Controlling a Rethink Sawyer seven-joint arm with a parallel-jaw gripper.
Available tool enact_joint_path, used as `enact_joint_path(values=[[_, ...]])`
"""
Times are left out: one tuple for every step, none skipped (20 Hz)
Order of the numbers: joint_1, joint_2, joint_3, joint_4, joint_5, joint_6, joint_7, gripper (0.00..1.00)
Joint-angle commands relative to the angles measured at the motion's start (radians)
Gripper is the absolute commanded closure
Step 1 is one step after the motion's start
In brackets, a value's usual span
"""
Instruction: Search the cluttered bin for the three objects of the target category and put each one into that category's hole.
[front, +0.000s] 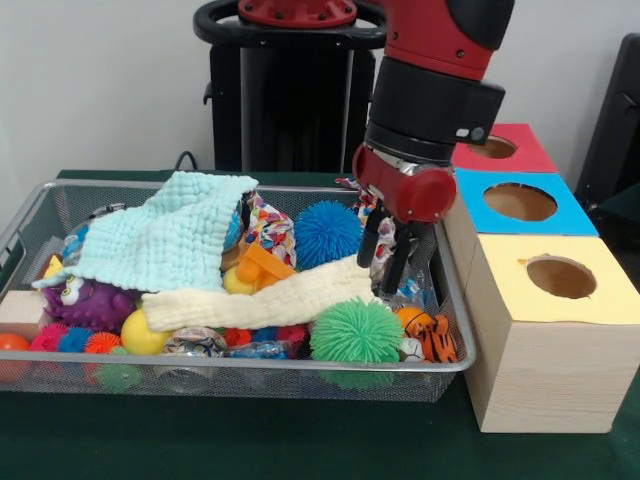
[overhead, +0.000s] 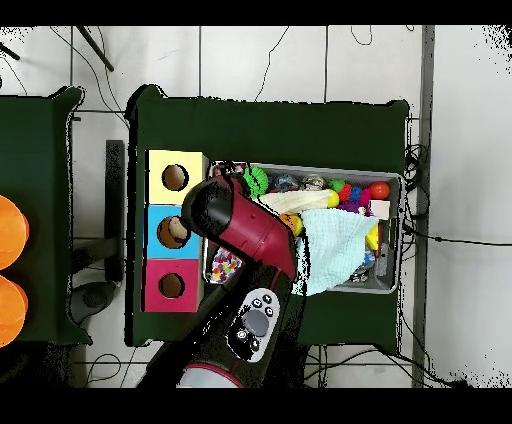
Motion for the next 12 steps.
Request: enact_joint_path(values=[[-0.046, 0.053, 0.157, 0.020, -0.005, -0.009, 0.131, 0.00], [-0.050, 0.057, 0.165, 0.019, -0.004, -0.015, 0.131, 0.00], [-0.050, 0.062, 0.167, 0.016, -0.002, -0.018, 0.134, 0.00], [-0.050, 0.066, 0.170, 0.014, -0.001, -0.021, 0.137, 0.00], [-0.047, 0.070, 0.169, 0.011, 0.002, -0.020, 0.143, 0.00], [-0.045, 0.073, 0.171, 0.010, 0.004, -0.025, 0.148, 0.00], [-0.041, 0.076, 0.169, 0.009, 0.008, -0.024, 0.156, 0.00], [-0.040, 0.079, 0.173, 0.009, 0.012, -0.029, 0.161, 0.00], [-0.039, 0.080, 0.176, 0.011, 0.016, -0.031, 0.166, 0.00], [-0.036, 0.083, 0.176, 0.010, 0.018, -0.031, 0.171, 0.00], [-0.033, 0.085, 0.176, 0.009, 0.021, -0.032, 0.175, 0.00], [-0.034, 0.088, 0.178, 0.009, 0.023, -0.034, 0.177, 0.00]])
